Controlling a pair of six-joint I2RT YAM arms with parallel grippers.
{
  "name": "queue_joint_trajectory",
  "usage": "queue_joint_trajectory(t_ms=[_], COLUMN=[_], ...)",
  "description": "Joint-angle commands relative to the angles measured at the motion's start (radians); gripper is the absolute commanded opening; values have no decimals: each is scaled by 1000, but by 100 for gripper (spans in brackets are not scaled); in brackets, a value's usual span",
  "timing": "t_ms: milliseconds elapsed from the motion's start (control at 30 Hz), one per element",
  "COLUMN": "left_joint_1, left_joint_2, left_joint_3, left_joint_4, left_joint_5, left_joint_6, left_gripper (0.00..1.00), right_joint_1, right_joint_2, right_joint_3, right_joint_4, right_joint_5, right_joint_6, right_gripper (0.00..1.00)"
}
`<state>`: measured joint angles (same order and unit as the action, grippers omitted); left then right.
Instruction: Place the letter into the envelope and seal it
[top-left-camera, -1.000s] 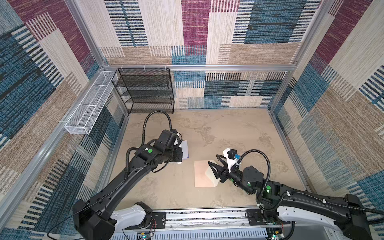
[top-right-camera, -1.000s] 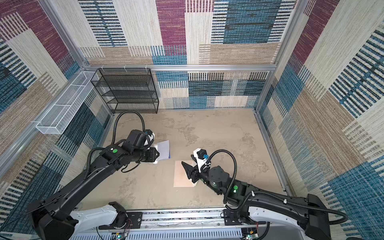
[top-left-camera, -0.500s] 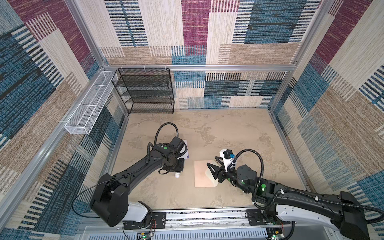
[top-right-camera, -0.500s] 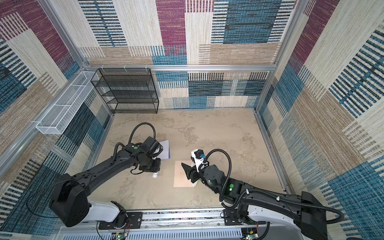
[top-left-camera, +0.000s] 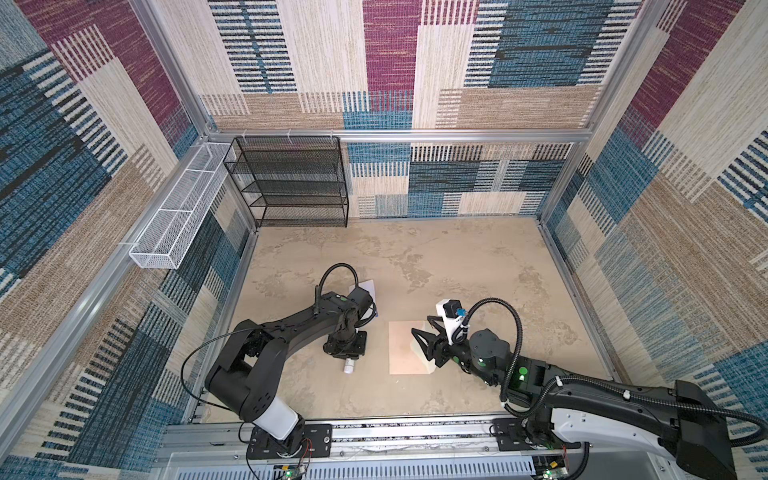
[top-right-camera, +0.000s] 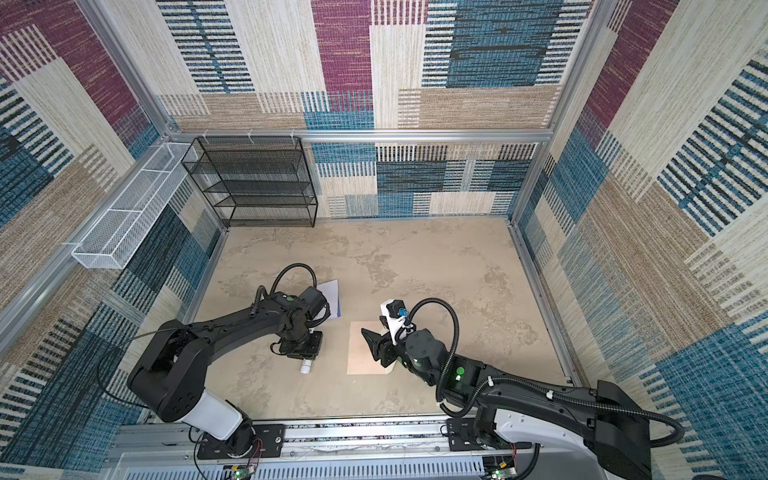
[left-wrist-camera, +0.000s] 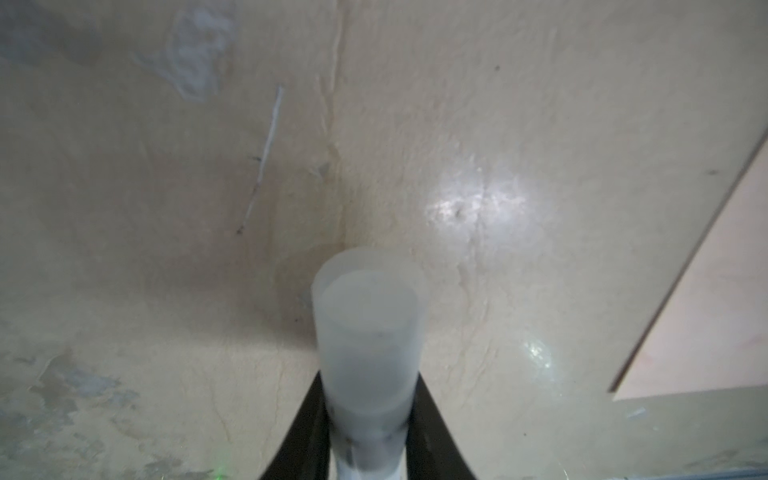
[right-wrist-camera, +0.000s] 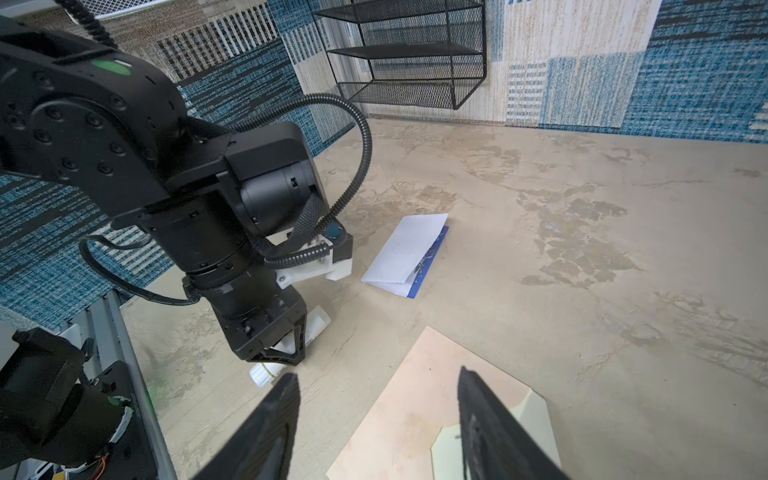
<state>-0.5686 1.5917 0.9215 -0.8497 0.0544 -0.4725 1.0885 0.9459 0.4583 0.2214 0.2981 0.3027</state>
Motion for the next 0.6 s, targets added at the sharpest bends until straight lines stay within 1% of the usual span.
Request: queue_joint_trajectory(t_ms=[0, 133, 367, 567], left_joint_1=[4, 6, 11, 10], left_joint_2=[15, 24, 26, 6], left_joint_3=[-8, -12, -13, 1], left_joint_4=[8, 11, 12, 21], left_joint_5=[-16, -15, -7, 28], left_joint_6=[-14, -15, -15, -8], left_gripper=[25, 32, 45, 54], right_joint_1=[-2, -5, -9, -13], right_joint_2=[5, 15, 29, 40], right_joint_3=[-3, -2, 9, 20], right_joint_4=[42, 45, 49, 49], right_joint_5=[-8, -10, -16, -21], right_joint_6=[10, 10, 7, 2], right_gripper=[64, 64, 64, 64])
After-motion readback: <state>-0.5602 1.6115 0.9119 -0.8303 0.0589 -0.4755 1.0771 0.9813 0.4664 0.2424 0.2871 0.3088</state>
